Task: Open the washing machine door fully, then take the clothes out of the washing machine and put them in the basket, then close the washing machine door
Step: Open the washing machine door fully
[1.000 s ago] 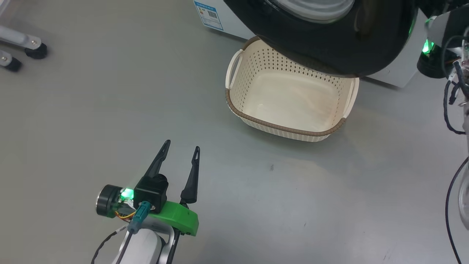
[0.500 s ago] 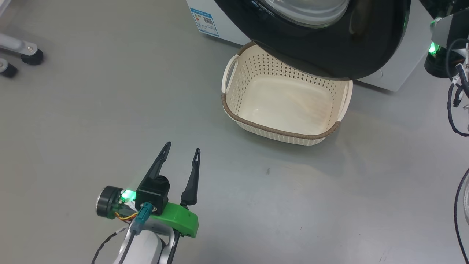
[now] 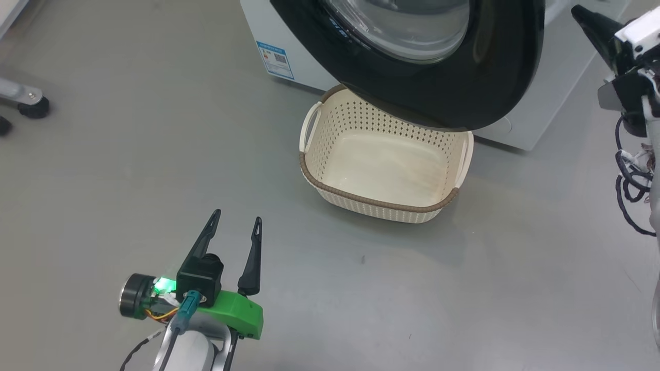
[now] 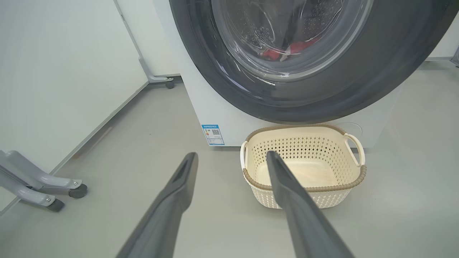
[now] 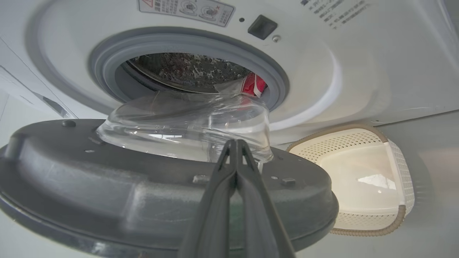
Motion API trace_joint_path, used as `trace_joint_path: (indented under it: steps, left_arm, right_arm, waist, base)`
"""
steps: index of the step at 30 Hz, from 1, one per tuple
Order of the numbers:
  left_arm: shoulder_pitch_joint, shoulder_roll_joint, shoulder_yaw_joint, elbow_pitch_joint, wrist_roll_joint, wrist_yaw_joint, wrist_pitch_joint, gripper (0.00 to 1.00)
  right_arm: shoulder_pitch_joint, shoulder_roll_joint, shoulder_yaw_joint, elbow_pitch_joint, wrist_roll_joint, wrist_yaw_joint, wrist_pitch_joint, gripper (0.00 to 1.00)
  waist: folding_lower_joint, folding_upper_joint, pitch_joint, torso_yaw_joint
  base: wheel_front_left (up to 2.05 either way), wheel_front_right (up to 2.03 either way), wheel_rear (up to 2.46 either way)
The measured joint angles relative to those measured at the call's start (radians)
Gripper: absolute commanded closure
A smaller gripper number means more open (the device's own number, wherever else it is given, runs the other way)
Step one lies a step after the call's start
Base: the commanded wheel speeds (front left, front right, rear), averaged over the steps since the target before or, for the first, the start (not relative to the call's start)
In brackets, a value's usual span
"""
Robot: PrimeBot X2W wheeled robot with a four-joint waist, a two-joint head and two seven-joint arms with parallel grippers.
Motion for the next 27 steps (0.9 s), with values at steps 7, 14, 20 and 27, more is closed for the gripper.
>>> trace_joint_path:
  steps: [7, 14, 20, 27]
  left_arm:
    - [0.028, 0.001, 0.033, 0.006, 0.015, 0.0, 0.0, 0.0]
    - [0.028, 0.001, 0.037, 0.006, 0.022, 0.0, 0.0, 0.0]
    - [0.028, 0.001, 0.057, 0.006, 0.023, 0.0, 0.0, 0.0]
    - [0.035, 0.002, 0.09, 0.007, 0.025, 0.0, 0.0, 0.0]
  right_arm:
    - [0.048, 0.021, 0.07, -0.047, -0.069, 0.009, -0.062, 1.0]
    - [0.136, -0.046, 0.219, -0.205, -0.24, 0.01, -0.188, 1.0]
    - [0.225, -0.067, 0.346, -0.359, -0.336, 0.01, -0.312, 1.0]
    - [0.358, -0.098, 0.428, -0.429, -0.421, 0.01, -0.453, 1.0]
  waist:
    - [0.0, 0.0, -0.038, -0.044]
    - [0.0, 0.0, -0.07, -0.086]
    - [0.0, 0.0, -0.097, -0.107]
    - [-0.0001, 0.0, -0.124, -0.13]
  base:
    - [0.0, 0.0, 0.0]
    - [0.0, 0.0, 0.0]
    - [0.0, 0.0, 0.0]
    - [0.0, 0.0, 0.0]
